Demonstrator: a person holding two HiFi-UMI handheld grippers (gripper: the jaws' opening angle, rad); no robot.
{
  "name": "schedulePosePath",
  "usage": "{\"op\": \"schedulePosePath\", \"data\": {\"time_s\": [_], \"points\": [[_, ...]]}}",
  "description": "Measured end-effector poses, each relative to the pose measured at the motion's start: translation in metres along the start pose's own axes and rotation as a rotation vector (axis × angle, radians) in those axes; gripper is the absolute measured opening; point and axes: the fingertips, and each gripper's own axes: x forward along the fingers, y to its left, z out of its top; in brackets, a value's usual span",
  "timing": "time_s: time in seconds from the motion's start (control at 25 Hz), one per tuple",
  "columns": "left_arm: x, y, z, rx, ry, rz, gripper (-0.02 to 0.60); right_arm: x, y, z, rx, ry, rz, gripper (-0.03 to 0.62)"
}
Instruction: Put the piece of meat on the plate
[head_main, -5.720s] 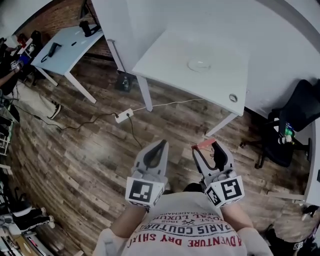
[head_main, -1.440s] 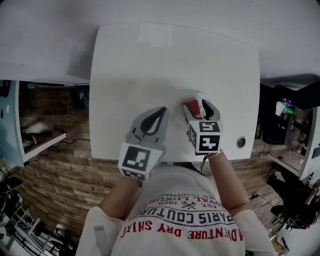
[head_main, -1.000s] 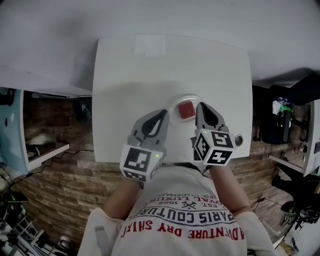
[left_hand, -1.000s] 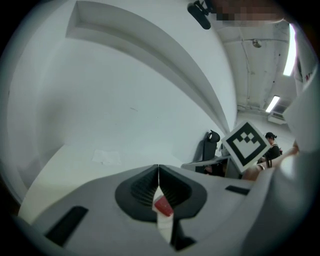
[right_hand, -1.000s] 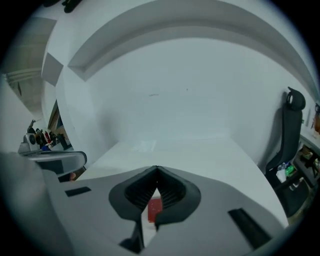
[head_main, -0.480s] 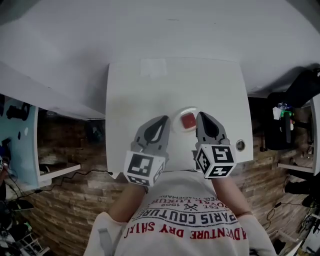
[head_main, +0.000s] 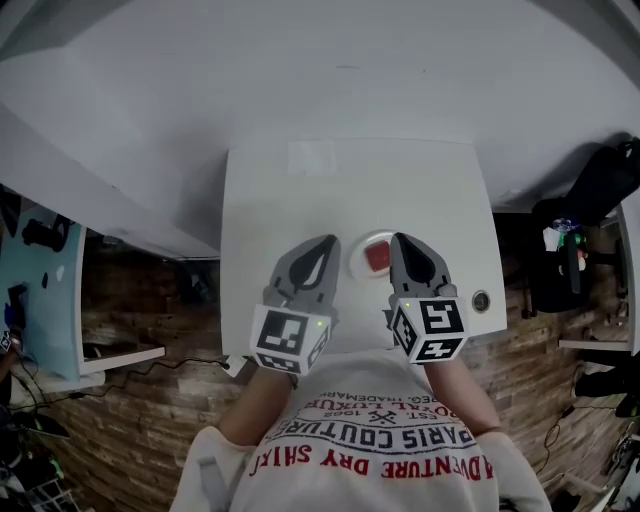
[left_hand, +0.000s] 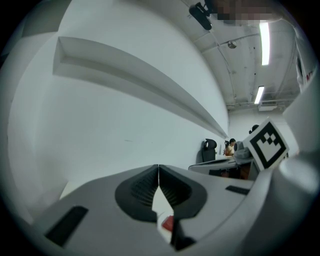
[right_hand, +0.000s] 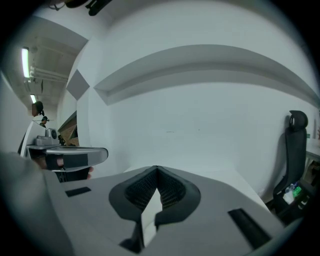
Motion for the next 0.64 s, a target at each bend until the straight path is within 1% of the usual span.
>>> {"op": "schedulePosePath", "data": {"time_s": [0.4,0.64], "points": [[-0.0008,0.0055,0.0026,-0.005,-0.017,-0.002,0.008,0.0043,0.0061,-0.0025,-0.013,0.024,0.006,0.011],[-0.0016,0.0105,0.0007,-0.011,-0.013,0.002,0.008,0.0069,0.0079,-0.0054,-0.012,0.034,0.005,0.011]]}}
